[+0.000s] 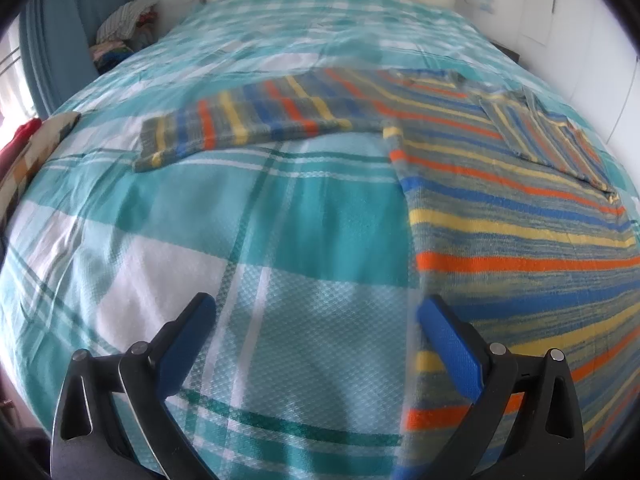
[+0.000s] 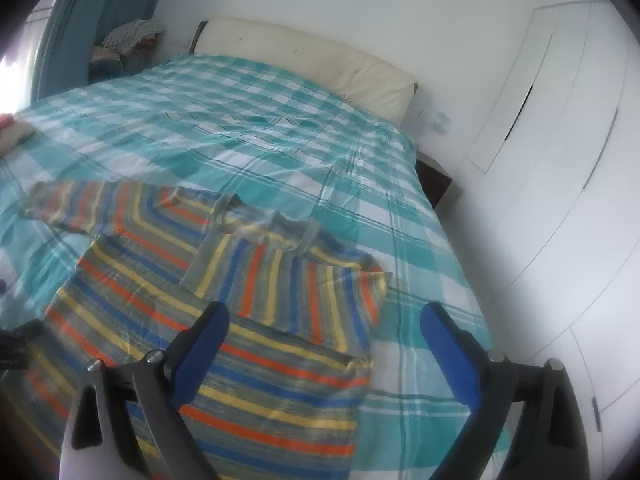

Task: Fold small clothes
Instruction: 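Fold the held sleeve across the sweater body with the right gripper, then release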

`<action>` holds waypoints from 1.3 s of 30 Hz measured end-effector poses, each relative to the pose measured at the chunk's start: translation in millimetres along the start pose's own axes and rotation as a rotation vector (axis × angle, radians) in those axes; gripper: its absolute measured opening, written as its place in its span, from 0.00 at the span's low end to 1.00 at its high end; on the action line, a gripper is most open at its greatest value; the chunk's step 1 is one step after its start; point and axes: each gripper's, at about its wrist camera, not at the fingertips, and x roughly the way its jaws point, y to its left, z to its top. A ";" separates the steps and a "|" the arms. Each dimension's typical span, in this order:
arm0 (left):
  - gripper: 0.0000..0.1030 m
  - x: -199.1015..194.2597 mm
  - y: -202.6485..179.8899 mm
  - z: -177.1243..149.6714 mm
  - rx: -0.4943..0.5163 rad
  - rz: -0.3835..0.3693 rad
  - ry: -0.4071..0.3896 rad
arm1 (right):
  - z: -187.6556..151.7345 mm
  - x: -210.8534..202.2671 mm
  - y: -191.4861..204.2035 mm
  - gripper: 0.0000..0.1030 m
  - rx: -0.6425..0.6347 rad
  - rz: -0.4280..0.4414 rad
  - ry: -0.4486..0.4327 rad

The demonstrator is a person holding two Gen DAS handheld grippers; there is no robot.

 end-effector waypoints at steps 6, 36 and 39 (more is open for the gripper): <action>0.99 -1.0 2.6 0.6 -0.011 -0.004 0.005 | -4.2 -11.9 8.3 0.93 -0.026 -0.050 -0.008; 0.99 6.0 -3.3 -1.3 0.021 0.008 0.038 | -9.1 -21.7 12.2 0.93 -0.038 -0.111 -0.005; 0.99 7.3 -4.2 -1.6 0.025 0.012 0.042 | -9.0 -21.5 12.5 0.93 -0.037 -0.112 -0.005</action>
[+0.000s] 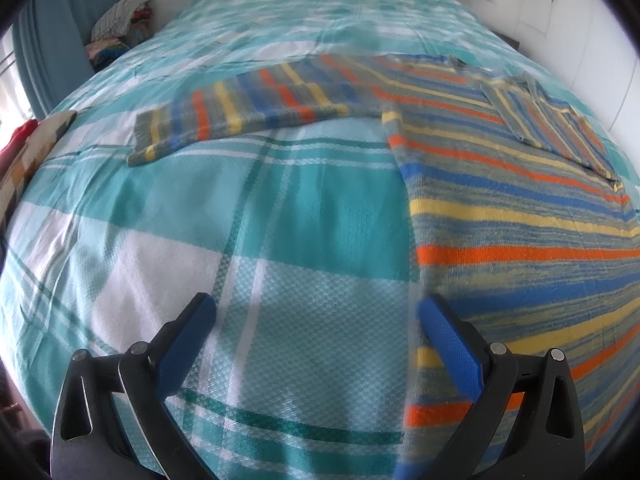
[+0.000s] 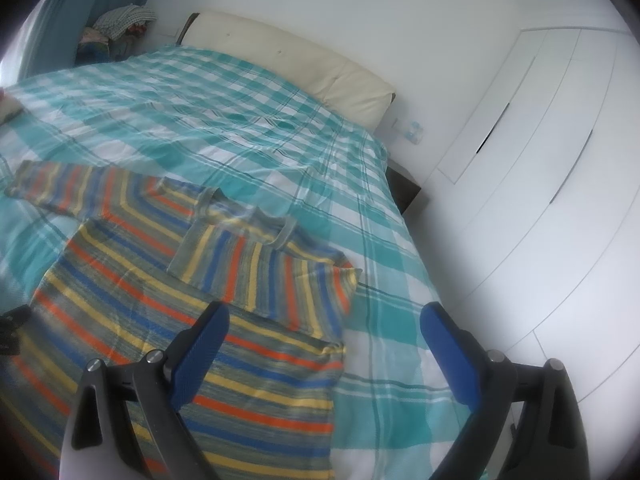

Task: Fold small clothes
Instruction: 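Fold the held sleeve across the sweater body with the right gripper, then release, then grasp the other sleeve cuff with the left gripper, fold it across the body, release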

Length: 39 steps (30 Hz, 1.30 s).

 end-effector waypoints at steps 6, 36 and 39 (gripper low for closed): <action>1.00 4.7 -4.2 -3.7 0.024 0.017 0.004 | -1.3 -1.6 0.5 0.93 0.003 0.013 0.007; 0.03 60.3 188.2 149.3 -0.400 -0.158 0.036 | -120.8 -31.3 -3.2 0.93 0.068 0.198 0.127; 0.03 14.2 148.6 178.4 -0.300 -0.223 -0.053 | -127.3 -31.9 -11.3 0.93 0.108 0.201 0.125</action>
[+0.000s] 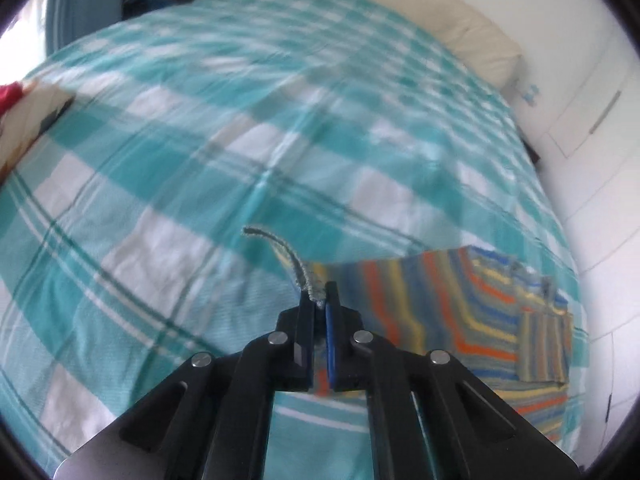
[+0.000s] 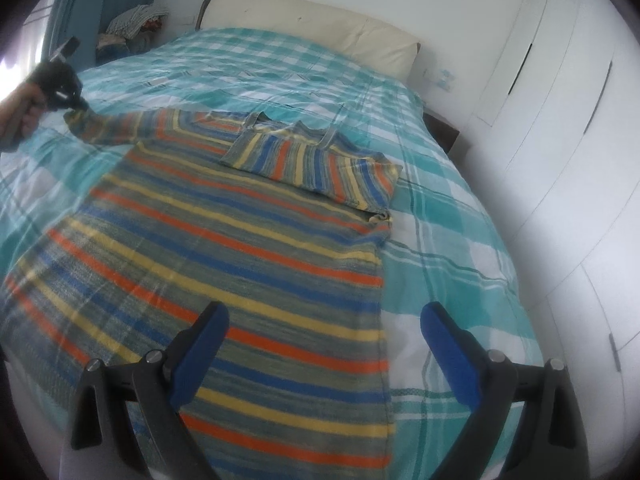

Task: Fold small clothes
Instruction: 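Grasp the other sleeve cuff with the left gripper, fold it across the body, release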

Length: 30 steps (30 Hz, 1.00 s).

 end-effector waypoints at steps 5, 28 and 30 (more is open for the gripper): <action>0.03 -39.1 -150.9 7.4 0.281 -0.173 -0.033 | -8.1 4.1 -13.2 0.93 0.081 0.018 0.011; 0.87 -17.6 -177.6 -85.3 0.414 0.040 0.044 | -57.8 21.9 -70.5 0.93 0.271 -0.022 0.068; 0.90 -37.4 -150.4 -100.7 0.408 0.094 0.030 | -58.7 24.0 -72.9 0.93 0.285 -0.018 0.067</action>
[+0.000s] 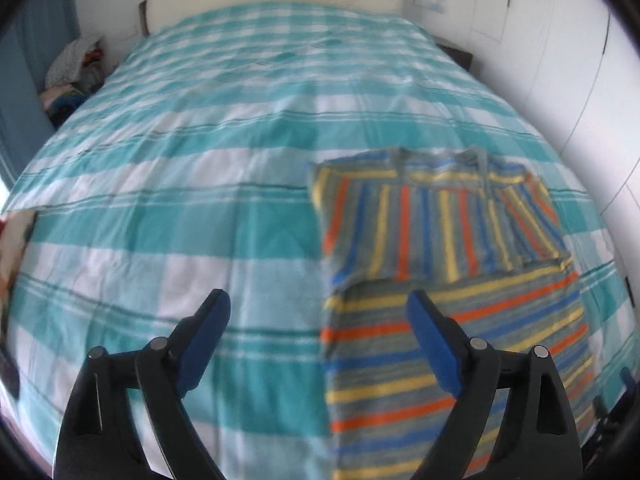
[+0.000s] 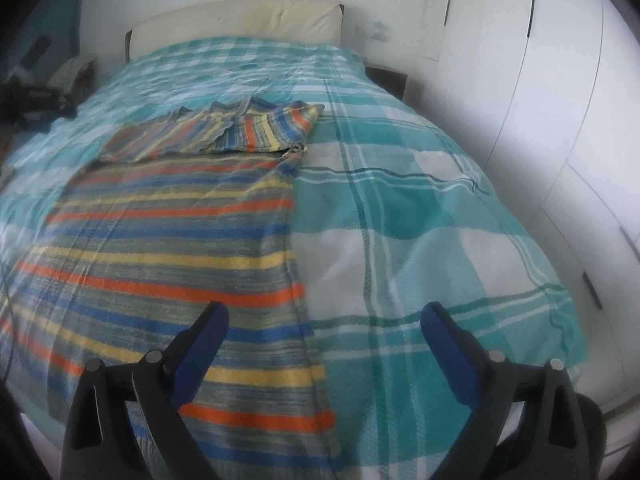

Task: Fold small clothes
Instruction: 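Grasp the other sleeve cuff with the left gripper, fold it across the body, release, then grasp the sweater hem with the left gripper while the right gripper grasps the hem too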

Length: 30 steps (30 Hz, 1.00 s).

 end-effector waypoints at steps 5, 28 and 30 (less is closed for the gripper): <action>0.92 -29.4 27.5 -65.7 -0.066 0.002 0.015 | 3.9 3.1 -6.8 0.93 0.022 -0.009 -0.011; 0.99 -134.1 37.0 -110.4 -0.002 0.080 -0.154 | 41.3 -49.3 -36.0 0.93 -0.139 0.004 -0.084; 0.99 -140.0 44.3 -111.6 -0.001 0.074 -0.165 | 46.0 -61.3 -41.0 0.93 -0.193 0.012 -0.084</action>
